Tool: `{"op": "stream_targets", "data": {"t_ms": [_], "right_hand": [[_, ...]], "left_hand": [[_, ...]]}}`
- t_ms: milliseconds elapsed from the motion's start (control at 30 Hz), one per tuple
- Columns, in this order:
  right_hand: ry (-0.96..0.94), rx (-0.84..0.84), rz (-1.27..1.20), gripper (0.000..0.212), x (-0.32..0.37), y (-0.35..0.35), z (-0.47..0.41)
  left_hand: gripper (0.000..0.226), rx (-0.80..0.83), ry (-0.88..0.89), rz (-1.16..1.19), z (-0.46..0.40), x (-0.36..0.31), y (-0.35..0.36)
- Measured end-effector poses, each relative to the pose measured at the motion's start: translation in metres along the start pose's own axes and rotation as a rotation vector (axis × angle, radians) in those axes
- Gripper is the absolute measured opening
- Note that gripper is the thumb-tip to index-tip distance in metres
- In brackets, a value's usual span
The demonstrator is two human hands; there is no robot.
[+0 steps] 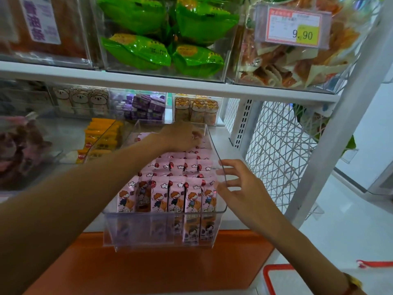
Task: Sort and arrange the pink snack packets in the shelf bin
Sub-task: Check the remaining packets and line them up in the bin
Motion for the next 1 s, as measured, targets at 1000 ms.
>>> {"op": "stream_targets", "data": {"t_ms": [1000], "right_hand": [[-0.262,0.033,-0.034,0.053,0.075,0.045,0.010]], "left_hand": [[0.018,-0.713,-0.167,1.230,0.170,-0.052,-0.046]]}}
Point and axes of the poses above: each hand's wrist, its own z-axis away from the middle knuckle, its own y-axis out of the palm, x = y × z, the point moved 3 cm from there along -z, towards the middle knuckle, and after that the axes turned 3 degrees about x, right-handed, at the moved point
